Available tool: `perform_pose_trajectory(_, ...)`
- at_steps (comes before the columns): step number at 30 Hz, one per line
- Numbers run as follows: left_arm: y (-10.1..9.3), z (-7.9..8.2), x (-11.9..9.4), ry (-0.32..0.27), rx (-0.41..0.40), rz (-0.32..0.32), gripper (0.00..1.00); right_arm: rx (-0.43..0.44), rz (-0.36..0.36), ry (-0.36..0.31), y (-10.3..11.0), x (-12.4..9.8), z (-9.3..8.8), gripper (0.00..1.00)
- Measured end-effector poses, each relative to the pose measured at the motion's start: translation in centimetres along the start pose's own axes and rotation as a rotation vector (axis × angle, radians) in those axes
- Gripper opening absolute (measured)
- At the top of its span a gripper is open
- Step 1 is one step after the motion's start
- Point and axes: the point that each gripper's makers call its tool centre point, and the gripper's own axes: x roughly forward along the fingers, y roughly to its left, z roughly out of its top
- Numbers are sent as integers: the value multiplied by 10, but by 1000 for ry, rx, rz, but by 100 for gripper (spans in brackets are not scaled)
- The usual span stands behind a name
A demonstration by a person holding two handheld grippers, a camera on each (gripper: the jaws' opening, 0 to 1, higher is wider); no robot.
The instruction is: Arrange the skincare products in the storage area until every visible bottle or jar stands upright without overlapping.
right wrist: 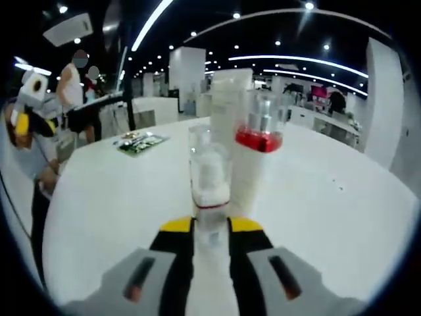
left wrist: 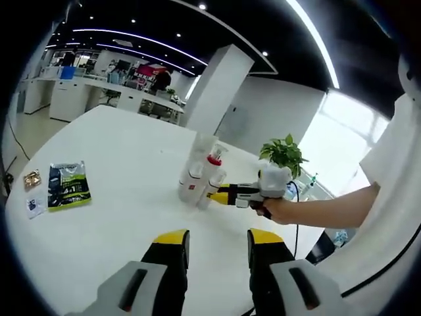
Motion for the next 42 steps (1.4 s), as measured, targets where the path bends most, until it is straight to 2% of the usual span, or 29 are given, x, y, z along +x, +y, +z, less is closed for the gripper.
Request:
perform_pose_trajectory(1,0,0,0,0,0,0,36,9,19,15,1,1,-2,19)
perform_pose_trajectory(6,0,-2,0,-2,-9,1,36,0,23,29,-2,-4,-2,20)
perform_pose_trajectory(24,0,-2,3,-6,-26,4,36,75,6,11,-10,-2,7,17)
perform_pose_trajectory(33,1,-5,-1,-8,-36,20,36,73,11,15,-5,0,8,17)
perform_pose_trajectory(36,2,-7,0,-8,-42,20,36,76,10,20,-2,-4,5,17)
perform_pose_trajectory(42,5,-8,5,-13,-56,27,37,115,0,59,6,-19,-16,19)
